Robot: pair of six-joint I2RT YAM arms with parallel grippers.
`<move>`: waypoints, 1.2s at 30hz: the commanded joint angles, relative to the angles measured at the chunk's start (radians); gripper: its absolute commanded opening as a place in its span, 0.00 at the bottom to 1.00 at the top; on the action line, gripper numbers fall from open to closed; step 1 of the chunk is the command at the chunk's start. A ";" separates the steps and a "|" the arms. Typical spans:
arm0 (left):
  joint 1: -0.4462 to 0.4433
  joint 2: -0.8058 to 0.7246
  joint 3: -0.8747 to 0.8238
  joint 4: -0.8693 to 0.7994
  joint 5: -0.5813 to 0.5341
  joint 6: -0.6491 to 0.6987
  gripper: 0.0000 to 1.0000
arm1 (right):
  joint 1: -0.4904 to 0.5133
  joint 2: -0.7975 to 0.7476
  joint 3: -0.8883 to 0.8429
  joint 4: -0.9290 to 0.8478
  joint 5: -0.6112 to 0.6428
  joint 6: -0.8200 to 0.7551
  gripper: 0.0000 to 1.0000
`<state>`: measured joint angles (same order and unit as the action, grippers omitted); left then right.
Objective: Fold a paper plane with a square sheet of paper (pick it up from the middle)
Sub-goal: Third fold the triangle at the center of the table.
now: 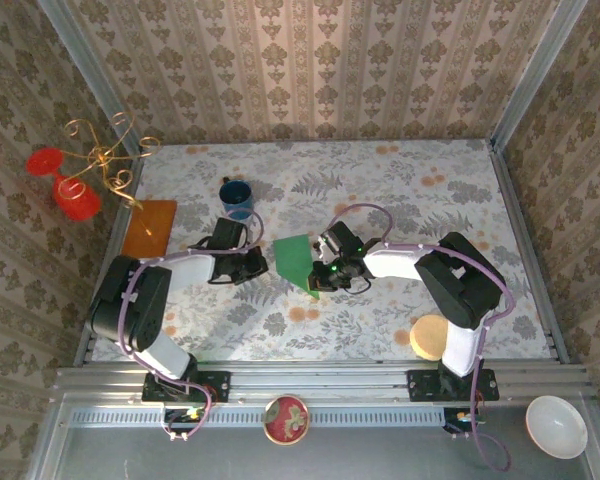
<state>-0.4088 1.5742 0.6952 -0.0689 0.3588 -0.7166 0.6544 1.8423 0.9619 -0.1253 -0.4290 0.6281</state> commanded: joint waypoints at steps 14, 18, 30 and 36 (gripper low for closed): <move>-0.112 -0.150 -0.095 0.125 0.122 -0.335 0.36 | -0.004 -0.056 -0.009 0.069 -0.029 0.060 0.23; -0.123 -0.127 -0.095 0.118 0.111 -0.347 0.38 | -0.004 -0.010 0.025 0.053 -0.003 0.070 0.20; -0.151 -0.045 -0.085 0.141 0.104 -0.396 0.41 | -0.017 0.046 0.015 0.042 0.015 0.098 0.21; -0.152 -0.013 -0.082 0.186 0.107 -0.435 0.42 | -0.025 0.047 -0.002 0.043 0.006 0.102 0.21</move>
<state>-0.5556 1.5440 0.6029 0.0822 0.4587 -1.1137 0.6384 1.8622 0.9741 -0.0544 -0.4397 0.7155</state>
